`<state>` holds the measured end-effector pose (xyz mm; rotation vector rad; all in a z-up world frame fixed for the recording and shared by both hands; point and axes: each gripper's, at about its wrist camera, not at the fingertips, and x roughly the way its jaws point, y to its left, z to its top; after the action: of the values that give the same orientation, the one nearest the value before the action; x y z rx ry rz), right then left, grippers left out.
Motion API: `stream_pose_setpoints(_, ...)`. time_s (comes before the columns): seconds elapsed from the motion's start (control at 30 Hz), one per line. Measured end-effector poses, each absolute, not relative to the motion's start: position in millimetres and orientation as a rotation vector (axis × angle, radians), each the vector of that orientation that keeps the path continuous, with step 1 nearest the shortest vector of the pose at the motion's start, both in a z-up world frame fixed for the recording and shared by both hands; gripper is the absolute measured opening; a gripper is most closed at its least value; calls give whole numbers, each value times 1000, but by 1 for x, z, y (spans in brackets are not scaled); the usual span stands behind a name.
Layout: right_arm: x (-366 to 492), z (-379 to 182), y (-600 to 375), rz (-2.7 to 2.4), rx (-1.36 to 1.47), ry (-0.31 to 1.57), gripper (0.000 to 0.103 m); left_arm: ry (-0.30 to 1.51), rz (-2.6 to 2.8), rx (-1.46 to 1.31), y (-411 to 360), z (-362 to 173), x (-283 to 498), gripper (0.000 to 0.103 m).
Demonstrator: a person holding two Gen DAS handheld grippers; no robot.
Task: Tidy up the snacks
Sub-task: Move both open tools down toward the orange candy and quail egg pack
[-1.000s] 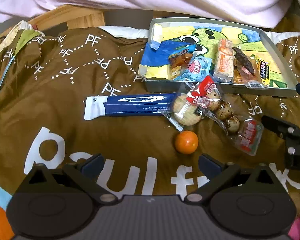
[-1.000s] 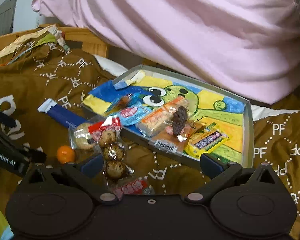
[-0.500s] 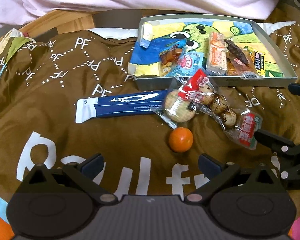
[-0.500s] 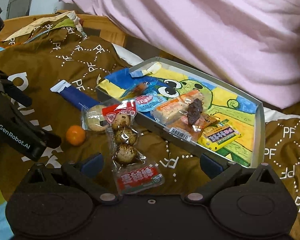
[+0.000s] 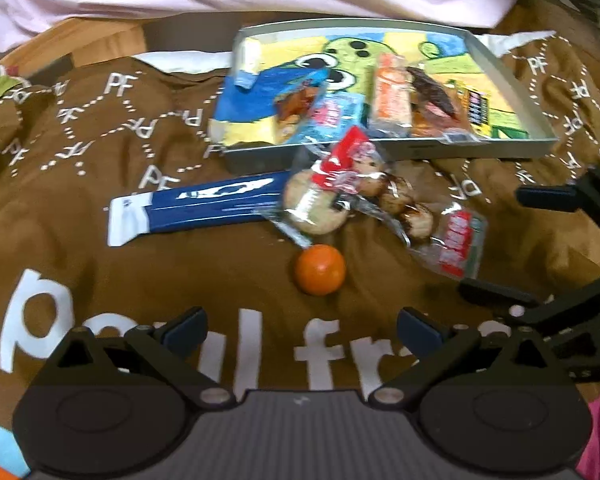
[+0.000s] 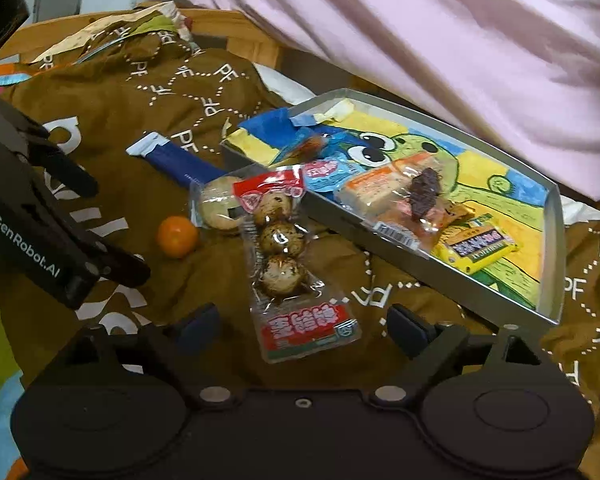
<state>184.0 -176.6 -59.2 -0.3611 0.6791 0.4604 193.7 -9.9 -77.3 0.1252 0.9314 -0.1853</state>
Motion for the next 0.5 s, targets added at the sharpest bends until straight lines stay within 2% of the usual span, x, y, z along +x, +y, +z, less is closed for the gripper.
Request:
stream_pose_setpoints(0.13, 192, -65, -174, 470, -373, 672, 83, 906, -190, 134, -14, -80, 198, 102)
stream_pose_setpoints(0.5, 223, -75, -154, 510, -396, 637, 71, 914, -114, 93, 0, -87, 217, 91)
